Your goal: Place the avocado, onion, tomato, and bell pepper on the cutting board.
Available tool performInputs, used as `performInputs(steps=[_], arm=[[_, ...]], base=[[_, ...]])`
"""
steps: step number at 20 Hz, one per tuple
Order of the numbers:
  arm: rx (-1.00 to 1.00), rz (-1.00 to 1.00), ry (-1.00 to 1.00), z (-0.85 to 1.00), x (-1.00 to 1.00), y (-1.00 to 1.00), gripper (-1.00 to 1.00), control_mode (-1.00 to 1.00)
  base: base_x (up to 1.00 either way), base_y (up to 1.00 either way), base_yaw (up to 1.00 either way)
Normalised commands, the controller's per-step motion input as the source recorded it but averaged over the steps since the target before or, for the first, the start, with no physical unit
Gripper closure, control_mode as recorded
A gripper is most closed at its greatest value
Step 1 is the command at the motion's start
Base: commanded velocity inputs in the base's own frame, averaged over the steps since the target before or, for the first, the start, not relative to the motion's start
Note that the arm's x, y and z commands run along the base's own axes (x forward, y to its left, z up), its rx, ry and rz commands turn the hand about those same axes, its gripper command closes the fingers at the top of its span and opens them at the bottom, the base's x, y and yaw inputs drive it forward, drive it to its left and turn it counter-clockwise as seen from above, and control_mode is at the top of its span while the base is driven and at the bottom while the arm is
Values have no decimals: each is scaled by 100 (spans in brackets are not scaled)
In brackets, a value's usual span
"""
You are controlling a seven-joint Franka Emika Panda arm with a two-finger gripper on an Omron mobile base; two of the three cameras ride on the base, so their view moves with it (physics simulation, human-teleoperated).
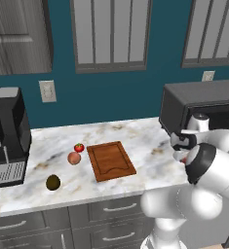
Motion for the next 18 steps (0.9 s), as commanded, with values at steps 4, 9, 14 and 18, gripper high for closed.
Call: performInputs(steps=[4,9,14,18], arm=[[0,0,2,-16,9,-2,-100,-100],[0,0,1,-17,9,-6,-100,-100],[0,0,0,-16,6,-12,-100,-100],[0,0,1,-21,4,-4,100,-100]], base=[[0,0,0],[0,0,0],[0,0,0],[0,0,0]])
